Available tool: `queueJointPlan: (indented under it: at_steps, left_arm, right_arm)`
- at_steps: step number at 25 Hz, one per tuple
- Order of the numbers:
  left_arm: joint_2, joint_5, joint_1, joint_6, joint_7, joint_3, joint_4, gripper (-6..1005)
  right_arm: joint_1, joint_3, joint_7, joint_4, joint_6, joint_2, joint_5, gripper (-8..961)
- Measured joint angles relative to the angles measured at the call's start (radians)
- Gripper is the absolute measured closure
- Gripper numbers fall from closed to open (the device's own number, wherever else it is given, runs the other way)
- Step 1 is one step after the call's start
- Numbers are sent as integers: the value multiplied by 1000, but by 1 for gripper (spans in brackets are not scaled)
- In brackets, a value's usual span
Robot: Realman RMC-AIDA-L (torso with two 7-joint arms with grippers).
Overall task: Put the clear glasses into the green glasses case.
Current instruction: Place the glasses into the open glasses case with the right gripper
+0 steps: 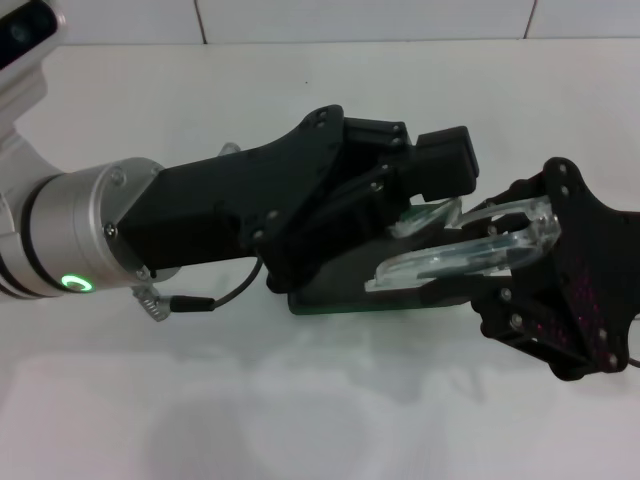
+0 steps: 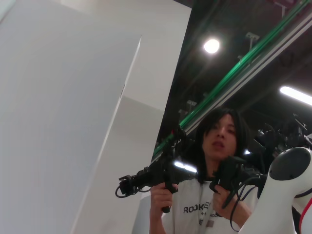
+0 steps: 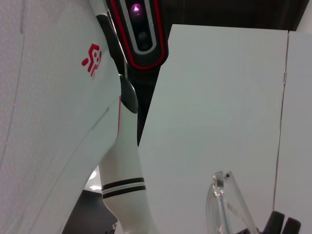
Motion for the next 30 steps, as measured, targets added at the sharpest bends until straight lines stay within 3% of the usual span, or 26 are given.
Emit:
queueJointPlan:
  at_steps: [18,21,23,26,30]
  left_arm:
    - [8,56,3,-6,3,-109,-2,923]
    - [16,153,10,-8,10,-249,-3,923]
    - [33,224,17,-9,13,-359,-3,923]
    - [74,340,38,-12,9,-542,-9,922]
    - [117,409,74,-12,6,-672,-5,922]
  right_arm:
    - [-2,0,5,0,-5,-2,0,820]
    - [-2,-2,28,-2,8,-5,-8,820]
    - [-2,-2,70,-11,30,-9,-18,819]
    - [-3,-1,173,-63,90,-24,-68,819]
    - [-11,1,376,-217,197,-49,-185,819]
